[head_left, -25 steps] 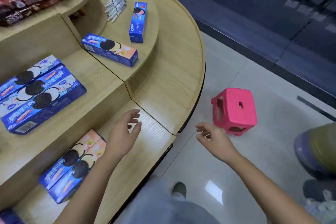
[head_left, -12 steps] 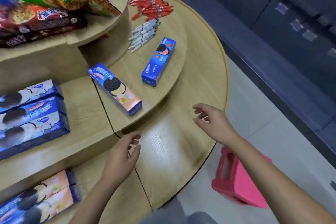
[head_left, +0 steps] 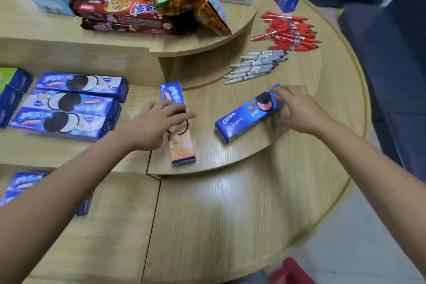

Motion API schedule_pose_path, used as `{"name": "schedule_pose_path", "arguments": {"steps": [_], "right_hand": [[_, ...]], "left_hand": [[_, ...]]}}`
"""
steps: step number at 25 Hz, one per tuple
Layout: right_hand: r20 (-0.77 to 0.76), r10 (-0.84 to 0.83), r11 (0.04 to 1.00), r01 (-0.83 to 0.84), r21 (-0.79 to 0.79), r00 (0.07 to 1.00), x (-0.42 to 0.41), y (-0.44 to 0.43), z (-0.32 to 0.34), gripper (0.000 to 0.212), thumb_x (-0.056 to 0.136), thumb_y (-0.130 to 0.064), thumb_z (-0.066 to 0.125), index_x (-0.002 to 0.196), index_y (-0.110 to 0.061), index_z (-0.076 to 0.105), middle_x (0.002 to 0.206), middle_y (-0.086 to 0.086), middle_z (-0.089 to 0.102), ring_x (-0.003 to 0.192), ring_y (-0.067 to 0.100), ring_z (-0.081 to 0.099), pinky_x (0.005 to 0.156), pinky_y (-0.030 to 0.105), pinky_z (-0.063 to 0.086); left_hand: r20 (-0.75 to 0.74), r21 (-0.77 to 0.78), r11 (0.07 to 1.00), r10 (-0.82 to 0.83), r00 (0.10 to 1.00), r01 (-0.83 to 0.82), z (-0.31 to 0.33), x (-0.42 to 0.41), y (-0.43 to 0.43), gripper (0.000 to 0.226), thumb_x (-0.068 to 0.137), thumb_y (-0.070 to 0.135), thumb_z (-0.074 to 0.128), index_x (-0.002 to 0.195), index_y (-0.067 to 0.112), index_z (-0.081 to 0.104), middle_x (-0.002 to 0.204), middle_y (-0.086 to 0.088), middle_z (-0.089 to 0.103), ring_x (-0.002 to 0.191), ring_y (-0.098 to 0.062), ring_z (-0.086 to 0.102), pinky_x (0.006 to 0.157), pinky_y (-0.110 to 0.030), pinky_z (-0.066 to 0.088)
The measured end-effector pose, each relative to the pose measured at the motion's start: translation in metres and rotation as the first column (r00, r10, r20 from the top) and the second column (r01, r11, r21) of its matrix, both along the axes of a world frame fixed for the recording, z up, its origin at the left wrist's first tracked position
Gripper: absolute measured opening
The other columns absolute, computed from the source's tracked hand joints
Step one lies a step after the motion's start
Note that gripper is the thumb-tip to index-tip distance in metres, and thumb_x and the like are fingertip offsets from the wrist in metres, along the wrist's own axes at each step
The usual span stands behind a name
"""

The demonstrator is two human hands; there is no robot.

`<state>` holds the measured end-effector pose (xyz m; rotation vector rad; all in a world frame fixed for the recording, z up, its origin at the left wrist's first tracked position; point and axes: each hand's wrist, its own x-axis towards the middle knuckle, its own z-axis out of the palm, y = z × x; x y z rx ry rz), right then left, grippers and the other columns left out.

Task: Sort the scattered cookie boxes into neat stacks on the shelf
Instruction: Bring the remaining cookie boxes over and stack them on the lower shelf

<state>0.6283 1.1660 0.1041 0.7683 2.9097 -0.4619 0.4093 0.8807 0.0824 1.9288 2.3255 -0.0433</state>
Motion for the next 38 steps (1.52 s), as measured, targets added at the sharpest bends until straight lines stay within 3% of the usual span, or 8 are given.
{"name": "schedule_pose_path", "arguments": {"steps": [3,6,12,16,21,28,34,38], "right_hand": [[0.093,0.227,0.97,-0.233,0.067,0.97,-0.028,0.021,-0.012,0.074,0.067,-0.011,0.069,0.133,-0.022,0.037,0.137,0.01,0.042,0.125,0.033,0.033,0.1,0.046,0.032],[0.186,0.348,0.925,-0.369,0.092,0.919,-0.043,0.024,-0.028,0.072,0.067,-0.016,0.068,0.132,-0.025,0.036,0.135,0.006,0.043,0.124,0.029,0.034,0.101,0.046,0.024],[0.15,0.366,0.916,-0.384,0.117,0.919,-0.045,0.03,-0.038,0.059,0.065,-0.024,0.07,0.12,-0.023,0.047,0.117,0.005,0.058,0.111,0.029,0.045,0.099,0.045,0.026],[0.151,0.308,0.946,-0.319,0.057,0.939,-0.042,0.029,-0.033,0.068,0.055,-0.041,0.079,0.116,-0.024,0.053,0.108,0.004,0.063,0.102,0.029,0.052,0.082,0.039,0.036],[0.099,0.179,0.962,-0.153,-0.226,0.979,-0.041,0.016,-0.015,0.064,0.052,-0.048,0.082,0.106,-0.023,0.061,0.092,0.003,0.065,0.084,0.024,0.057,0.068,0.036,0.043],[-0.032,0.197,0.779,-0.176,-0.602,0.98,-0.054,-0.088,0.036,0.038,0.053,-0.026,0.086,0.085,-0.036,0.068,0.082,-0.004,0.071,0.068,0.006,0.059,0.064,0.021,0.046],[-0.057,0.236,0.777,-0.223,-0.589,0.97,-0.073,-0.226,0.036,0.051,0.054,-0.027,0.087,0.101,-0.025,0.066,0.095,0.01,0.069,0.083,0.025,0.059,0.071,0.033,0.043],[-0.057,0.205,0.821,-0.204,-0.533,0.977,-0.08,-0.338,0.014,0.054,0.049,-0.032,0.088,0.098,-0.029,0.065,0.088,0.004,0.067,0.081,0.023,0.06,0.07,0.034,0.044]], "left_hand": [[-0.253,-0.213,0.971,-0.158,0.954,0.105,-0.005,-0.016,0.014,0.096,0.067,-0.003,0.06,0.14,0.037,0.012,0.152,0.005,0.019,0.136,-0.021,0.017,0.109,-0.043,0.021],[-0.227,-0.288,0.952,-0.178,0.958,0.108,-0.003,-0.024,0.029,0.085,0.071,0.005,0.064,0.139,0.03,0.02,0.152,0.003,0.022,0.139,-0.02,0.015,0.109,-0.042,0.022],[-0.246,-0.234,0.961,-0.206,0.947,0.148,-0.001,-0.03,0.038,0.058,0.07,0.015,0.068,0.123,0.027,0.047,0.129,0.002,0.053,0.127,-0.022,0.036,0.105,-0.042,0.023],[-0.198,-0.17,0.981,-0.125,0.972,0.091,0.003,-0.025,0.019,0.062,0.068,0.042,0.073,0.122,0.027,0.047,0.121,0.001,0.056,0.118,-0.024,0.042,0.103,-0.041,0.025],[-0.034,-0.024,0.999,0.032,0.999,-0.033,0.023,0.005,-0.023,0.057,0.07,0.045,0.07,0.119,0.021,0.053,0.109,-0.008,0.06,0.105,-0.029,0.051,0.088,-0.04,0.04],[0.076,-0.003,0.944,0.33,0.941,-0.33,0.046,0.056,-0.146,0.061,0.064,0.047,0.074,0.117,0.023,0.053,0.106,-0.004,0.06,0.097,-0.026,0.053,0.078,-0.033,0.046],[0.097,-0.005,0.85,0.524,0.846,-0.526,0.047,0.083,-0.289,0.066,0.058,0.043,0.081,0.116,0.023,0.058,0.107,-0.002,0.061,0.097,-0.025,0.054,0.074,-0.029,0.041],[0.118,-0.023,0.806,0.589,0.799,-0.591,0.039,0.087,-0.398,0.064,0.058,0.044,0.079,0.114,0.023,0.058,0.105,-0.003,0.063,0.096,-0.026,0.055,0.077,-0.039,0.048]]}}
